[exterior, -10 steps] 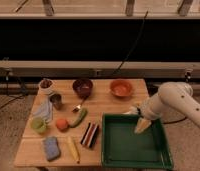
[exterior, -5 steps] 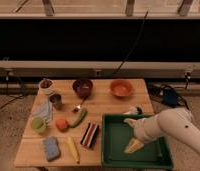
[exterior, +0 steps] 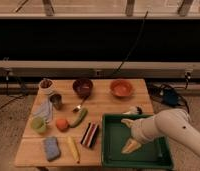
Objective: Place pepper in red bowl
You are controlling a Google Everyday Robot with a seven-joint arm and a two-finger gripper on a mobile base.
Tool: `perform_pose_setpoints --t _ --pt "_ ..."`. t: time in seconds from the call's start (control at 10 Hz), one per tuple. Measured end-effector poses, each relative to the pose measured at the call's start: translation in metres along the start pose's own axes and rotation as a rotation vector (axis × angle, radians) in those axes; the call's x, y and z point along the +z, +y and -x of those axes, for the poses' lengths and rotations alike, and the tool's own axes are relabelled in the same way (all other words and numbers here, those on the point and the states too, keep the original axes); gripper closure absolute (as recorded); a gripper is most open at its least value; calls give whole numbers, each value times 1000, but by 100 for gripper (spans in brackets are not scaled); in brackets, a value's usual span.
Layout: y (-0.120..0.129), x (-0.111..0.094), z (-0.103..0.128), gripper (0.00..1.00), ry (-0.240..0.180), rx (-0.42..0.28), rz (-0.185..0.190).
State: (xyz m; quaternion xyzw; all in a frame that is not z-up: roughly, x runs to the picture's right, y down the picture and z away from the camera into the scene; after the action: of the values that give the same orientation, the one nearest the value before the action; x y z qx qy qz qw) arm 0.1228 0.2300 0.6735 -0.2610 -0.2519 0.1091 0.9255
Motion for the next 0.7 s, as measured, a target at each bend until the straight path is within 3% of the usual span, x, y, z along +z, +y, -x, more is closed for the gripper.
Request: perform_pose_setpoints --t 0.3,0.7 --pt "-8 6 6 20 -7 28 -27" --pt "-41 43 59 20 -48 50 -47"
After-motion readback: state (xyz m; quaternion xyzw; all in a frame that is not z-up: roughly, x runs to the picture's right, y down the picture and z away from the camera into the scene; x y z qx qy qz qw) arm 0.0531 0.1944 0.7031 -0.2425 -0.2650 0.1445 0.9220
